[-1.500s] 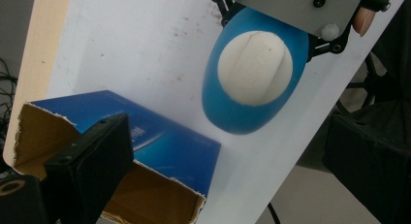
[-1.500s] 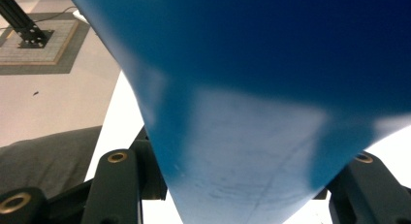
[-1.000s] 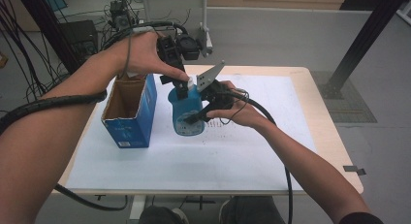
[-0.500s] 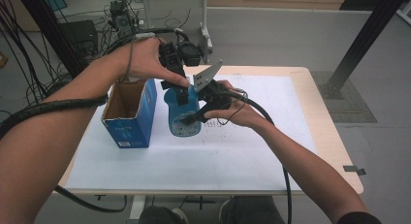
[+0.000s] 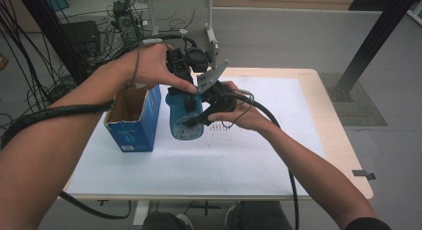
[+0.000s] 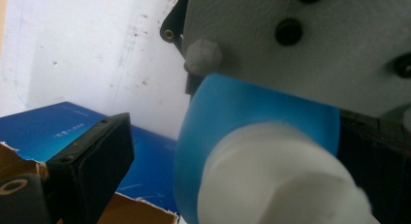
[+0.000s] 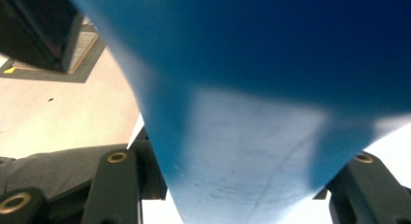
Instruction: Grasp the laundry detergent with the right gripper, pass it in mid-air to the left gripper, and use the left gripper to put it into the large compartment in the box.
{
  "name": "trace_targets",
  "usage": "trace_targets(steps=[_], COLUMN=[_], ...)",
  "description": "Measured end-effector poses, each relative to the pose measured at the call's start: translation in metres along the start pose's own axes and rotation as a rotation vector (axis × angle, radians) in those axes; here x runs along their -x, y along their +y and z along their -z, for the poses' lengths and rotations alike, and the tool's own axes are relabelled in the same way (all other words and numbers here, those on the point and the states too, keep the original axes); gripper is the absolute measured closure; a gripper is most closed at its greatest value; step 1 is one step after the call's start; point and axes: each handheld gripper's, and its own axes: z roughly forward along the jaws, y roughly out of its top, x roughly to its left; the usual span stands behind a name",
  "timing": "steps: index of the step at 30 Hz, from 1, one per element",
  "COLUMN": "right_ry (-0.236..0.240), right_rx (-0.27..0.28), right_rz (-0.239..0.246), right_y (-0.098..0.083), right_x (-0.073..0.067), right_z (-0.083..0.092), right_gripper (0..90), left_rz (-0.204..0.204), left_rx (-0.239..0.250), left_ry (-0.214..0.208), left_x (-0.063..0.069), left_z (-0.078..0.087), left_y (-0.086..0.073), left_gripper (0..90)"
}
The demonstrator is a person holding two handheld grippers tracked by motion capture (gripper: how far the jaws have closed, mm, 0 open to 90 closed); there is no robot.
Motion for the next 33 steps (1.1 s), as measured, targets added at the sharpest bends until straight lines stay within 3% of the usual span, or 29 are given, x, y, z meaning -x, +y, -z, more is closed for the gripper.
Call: trace_targets(steps=[5, 33], right_ry=[-0.005, -0.013], right_rx=[0.014, 0.021], right_rz=[0.017, 0.003], right_y=[0.0007, 0.0001], right_x=[0.0010, 0.0007], right_z=[0.0008, 0.0069], right_gripper=[43.4, 43.5], left_rz=[0.003, -0.008], left_rx=[0.010, 0.009], left_ry=[-0.007, -0.005], left_x=[0.0012, 0.0037], left_z=[0.0001, 0.0025], left_y=[0.0010, 0.0049], left_gripper=[5.4, 5.5])
